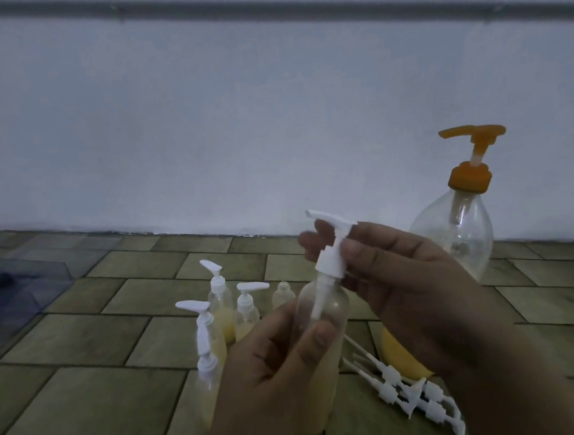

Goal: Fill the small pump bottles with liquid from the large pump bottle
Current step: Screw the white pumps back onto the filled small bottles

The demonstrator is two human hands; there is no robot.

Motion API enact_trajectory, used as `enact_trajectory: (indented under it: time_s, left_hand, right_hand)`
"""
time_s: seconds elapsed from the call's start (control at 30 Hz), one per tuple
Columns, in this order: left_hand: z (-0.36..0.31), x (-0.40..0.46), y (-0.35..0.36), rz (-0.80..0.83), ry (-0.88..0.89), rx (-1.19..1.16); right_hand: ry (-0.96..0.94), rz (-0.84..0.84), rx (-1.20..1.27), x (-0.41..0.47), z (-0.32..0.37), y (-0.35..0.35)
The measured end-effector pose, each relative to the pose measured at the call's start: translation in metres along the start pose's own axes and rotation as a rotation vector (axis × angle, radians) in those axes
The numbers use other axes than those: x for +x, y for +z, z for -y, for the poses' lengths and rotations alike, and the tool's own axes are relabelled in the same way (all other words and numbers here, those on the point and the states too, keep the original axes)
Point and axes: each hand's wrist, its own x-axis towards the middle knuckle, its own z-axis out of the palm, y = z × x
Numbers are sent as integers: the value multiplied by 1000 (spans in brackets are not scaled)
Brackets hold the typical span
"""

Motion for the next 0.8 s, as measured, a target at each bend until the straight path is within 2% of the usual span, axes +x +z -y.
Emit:
enact_trajectory:
  time_s: [0.1, 0.17, 0.23, 0.43, 0.63, 0.8]
  left_hand:
    - [-2, 3, 0, 29, -3, -27]
    - [-3, 4, 0, 45, -2, -23]
    - [-5, 5, -1, 25, 3, -31]
    - [-9, 4, 4, -22, 48, 44]
    - [-7, 6, 2, -36, 16, 46]
    - [-4, 6, 2, -38, 20, 25]
  right_hand:
    - [-34, -75, -20, 3, -4, 4]
    - [-35, -60, -19, 4, -5, 3]
    - [-1, -2, 41, 3, -5, 0]
    - [45, 16, 275, 3, -13, 6]
    - [17, -89, 127, 3, -9, 5]
    - [39, -31, 156, 3, -10, 3]
